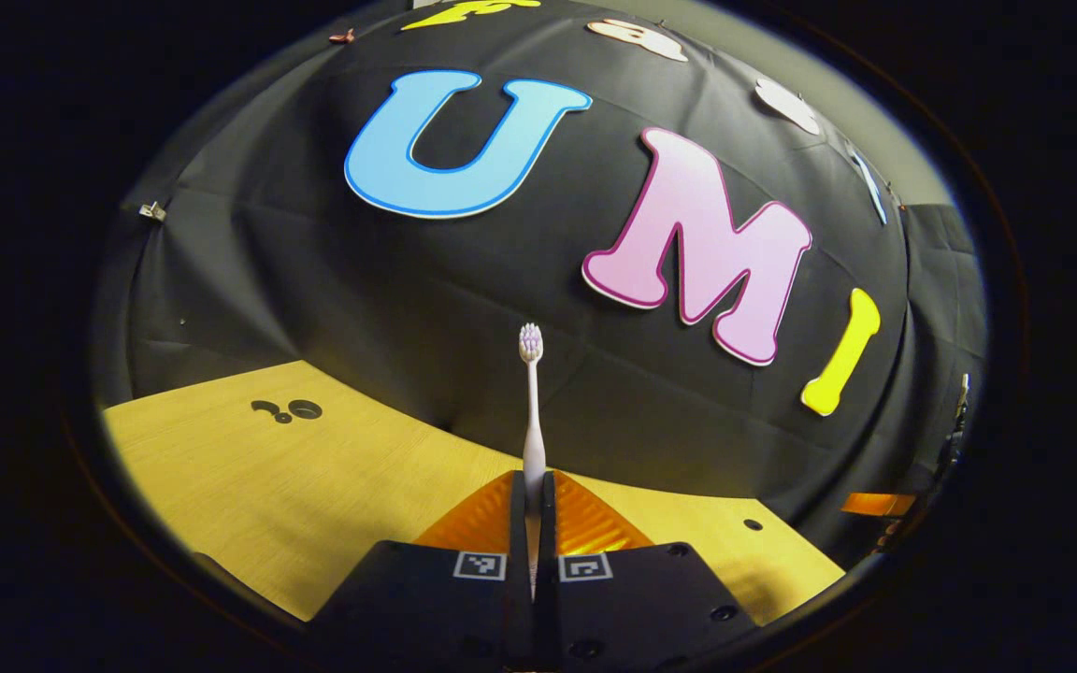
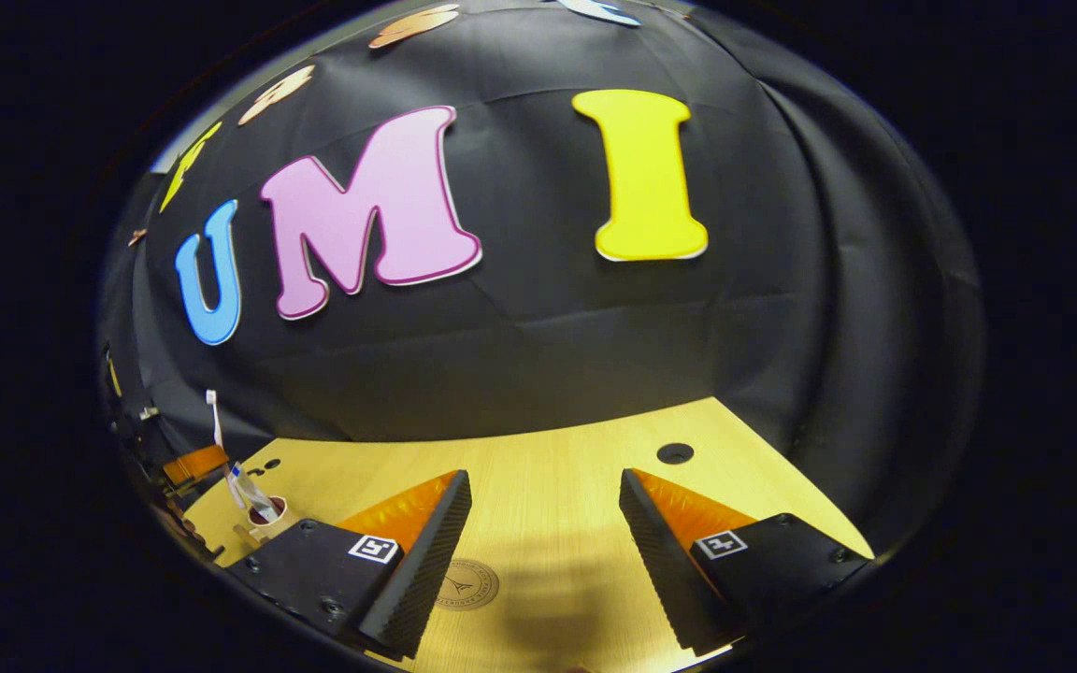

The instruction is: Put the toothbrush and toothpaste on the desktop into the cup, then pick up the cup and place it on the coaster on the desktop.

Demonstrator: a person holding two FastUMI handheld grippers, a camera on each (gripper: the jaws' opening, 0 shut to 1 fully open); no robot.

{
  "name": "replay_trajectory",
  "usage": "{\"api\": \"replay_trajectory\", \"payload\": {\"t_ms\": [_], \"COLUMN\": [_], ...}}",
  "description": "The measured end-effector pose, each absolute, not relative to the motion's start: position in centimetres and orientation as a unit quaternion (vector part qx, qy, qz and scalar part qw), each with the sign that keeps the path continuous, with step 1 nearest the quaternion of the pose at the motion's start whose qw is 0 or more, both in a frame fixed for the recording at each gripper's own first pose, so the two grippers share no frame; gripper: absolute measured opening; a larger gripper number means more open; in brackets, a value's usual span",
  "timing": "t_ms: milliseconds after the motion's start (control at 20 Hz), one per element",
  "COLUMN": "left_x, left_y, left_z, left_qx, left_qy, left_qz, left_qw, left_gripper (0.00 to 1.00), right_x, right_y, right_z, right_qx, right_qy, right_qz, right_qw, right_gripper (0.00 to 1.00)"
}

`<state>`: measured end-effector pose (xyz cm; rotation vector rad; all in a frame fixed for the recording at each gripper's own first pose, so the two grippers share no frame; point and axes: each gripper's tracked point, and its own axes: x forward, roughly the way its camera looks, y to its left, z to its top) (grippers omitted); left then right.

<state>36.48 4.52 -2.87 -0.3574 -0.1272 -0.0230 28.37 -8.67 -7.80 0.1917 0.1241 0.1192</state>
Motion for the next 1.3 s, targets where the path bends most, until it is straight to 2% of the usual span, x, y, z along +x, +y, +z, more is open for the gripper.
{"api": "replay_trajectory", "payload": {"t_ms": [200,450,650,700,850,950,1000,1300], "left_x": [36.9,36.5,36.1,35.9,35.0,34.2,33.9,31.9], "left_y": [4.1,3.8,2.9,2.6,1.1,1.1,1.1,2.1], "left_z": [-4.1,-7.3,-8.8,-9.3,-8.3,-8.9,-9.4,-10.4], "left_qx": [-0.158,-0.149,-0.117,-0.108,-0.098,-0.079,-0.068,-0.04], "left_qy": [-0.083,-0.066,-0.049,-0.039,-0.035,-0.012,0.003,0.082], "left_qz": [-0.011,-0.006,-0.016,-0.017,-0.042,-0.038,-0.037,-0.027], "left_qw": [0.984,0.987,0.992,0.993,0.994,0.996,0.997,0.995], "left_gripper": [0.06,0.06,0.12,0.1,0.51,0.78,0.95,0.97], "right_x": [28.1,27.5,27.3,27.2,27.0,26.8,26.7,25.7], "right_y": [-8.8,-7.8,-7.1,-7.1,-7.6,-8.1,-8.6,-10.7], "right_z": [-9.2,-10.5,-11.3,-11.4,-12.2,-12.5,-12.8,-14.0], "right_qx": [0.086,0.083,0.073,0.073,0.072,0.078,0.081,0.09], "right_qy": [0.07,0.08,0.082,0.083,0.089,0.092,0.092,0.109], "right_qz": [0.054,0.069,0.081,0.083,0.081,0.077,0.073,0.054], "right_qw": [0.992,0.991,0.991,0.99,0.99,0.99,0.99,0.988], "right_gripper": [0.98,0.98,0.98,0.98,0.98,0.98,0.98,0.98]}}
